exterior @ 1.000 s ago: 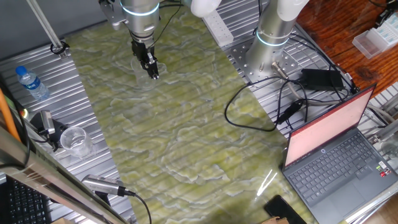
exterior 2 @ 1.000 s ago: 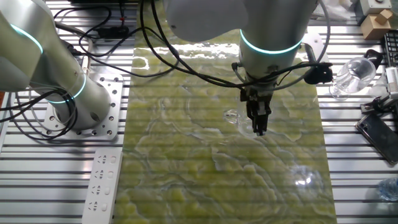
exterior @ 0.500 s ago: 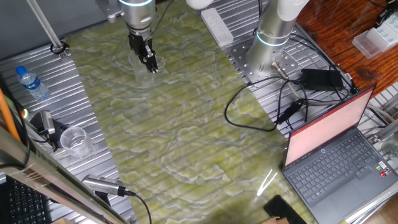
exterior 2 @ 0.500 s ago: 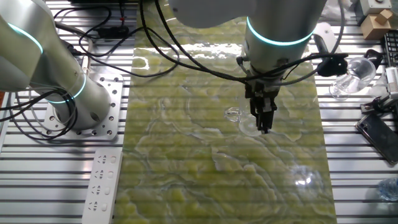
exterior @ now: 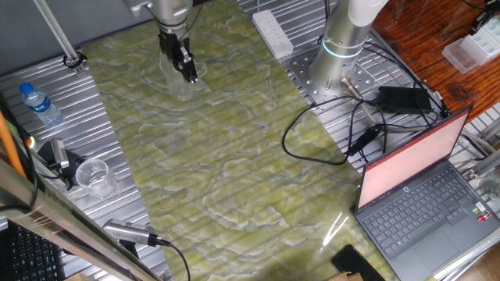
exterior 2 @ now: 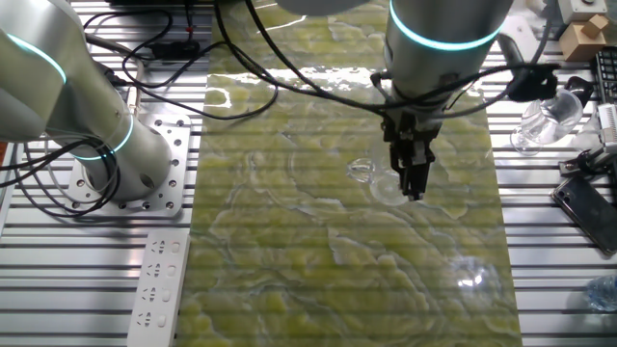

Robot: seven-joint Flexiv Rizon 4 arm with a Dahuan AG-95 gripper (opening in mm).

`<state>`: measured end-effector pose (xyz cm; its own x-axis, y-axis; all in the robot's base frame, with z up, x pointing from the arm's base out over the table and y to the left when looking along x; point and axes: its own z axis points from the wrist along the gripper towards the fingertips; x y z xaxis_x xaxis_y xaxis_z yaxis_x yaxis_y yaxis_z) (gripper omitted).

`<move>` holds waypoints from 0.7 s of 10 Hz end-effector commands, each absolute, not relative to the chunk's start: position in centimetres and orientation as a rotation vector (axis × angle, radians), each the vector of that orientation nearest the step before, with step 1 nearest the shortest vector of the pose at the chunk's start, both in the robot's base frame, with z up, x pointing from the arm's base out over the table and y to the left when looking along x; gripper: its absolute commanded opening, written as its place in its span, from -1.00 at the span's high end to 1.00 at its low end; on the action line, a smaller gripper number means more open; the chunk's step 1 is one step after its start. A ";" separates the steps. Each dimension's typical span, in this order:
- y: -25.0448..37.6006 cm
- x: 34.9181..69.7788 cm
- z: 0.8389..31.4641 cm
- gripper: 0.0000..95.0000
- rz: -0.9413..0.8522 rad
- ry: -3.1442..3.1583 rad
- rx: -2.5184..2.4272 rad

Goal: Pick up the cup

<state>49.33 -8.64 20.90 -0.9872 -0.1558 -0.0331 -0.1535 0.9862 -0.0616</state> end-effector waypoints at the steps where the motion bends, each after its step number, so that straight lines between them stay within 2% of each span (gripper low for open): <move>1: -8.6 49.3 21.5 -0.20 -0.094 3.087 -0.259; 7: -7.4 49.2 23.8 -0.20 -0.084 3.089 -0.245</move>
